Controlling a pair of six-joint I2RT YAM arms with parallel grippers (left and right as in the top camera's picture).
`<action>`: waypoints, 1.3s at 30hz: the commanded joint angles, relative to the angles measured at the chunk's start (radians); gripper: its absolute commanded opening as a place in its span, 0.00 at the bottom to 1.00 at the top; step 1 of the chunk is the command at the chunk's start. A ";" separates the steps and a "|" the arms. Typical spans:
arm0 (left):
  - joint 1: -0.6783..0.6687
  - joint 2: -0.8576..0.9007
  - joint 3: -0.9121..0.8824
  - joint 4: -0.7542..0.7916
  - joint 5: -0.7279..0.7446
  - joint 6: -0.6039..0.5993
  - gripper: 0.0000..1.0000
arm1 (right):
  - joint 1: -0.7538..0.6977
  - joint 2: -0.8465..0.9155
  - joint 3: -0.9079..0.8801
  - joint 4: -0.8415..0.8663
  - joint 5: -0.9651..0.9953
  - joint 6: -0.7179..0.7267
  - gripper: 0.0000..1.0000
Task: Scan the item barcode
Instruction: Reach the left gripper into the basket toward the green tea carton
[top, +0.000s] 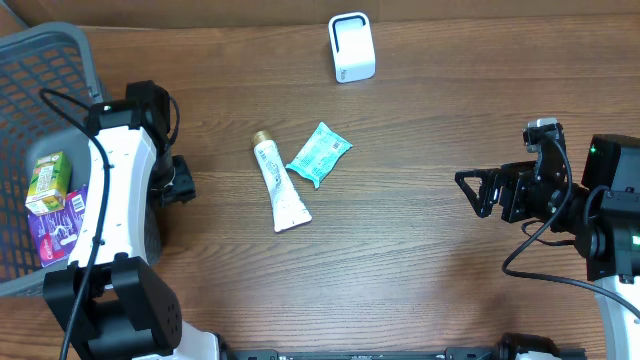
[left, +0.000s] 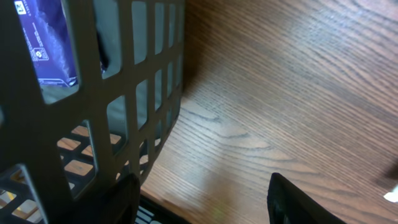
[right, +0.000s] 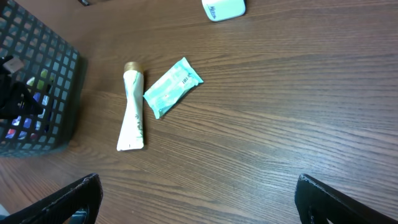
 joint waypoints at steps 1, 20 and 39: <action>0.036 -0.018 0.019 -0.014 -0.032 0.004 0.58 | 0.005 -0.003 0.021 0.002 -0.003 -0.005 1.00; 0.124 -0.019 0.022 0.030 0.074 0.017 0.58 | 0.005 -0.003 0.021 0.002 -0.003 -0.005 1.00; 0.119 -0.249 0.565 -0.043 0.197 0.055 0.70 | 0.005 -0.003 0.021 -0.008 -0.003 -0.005 1.00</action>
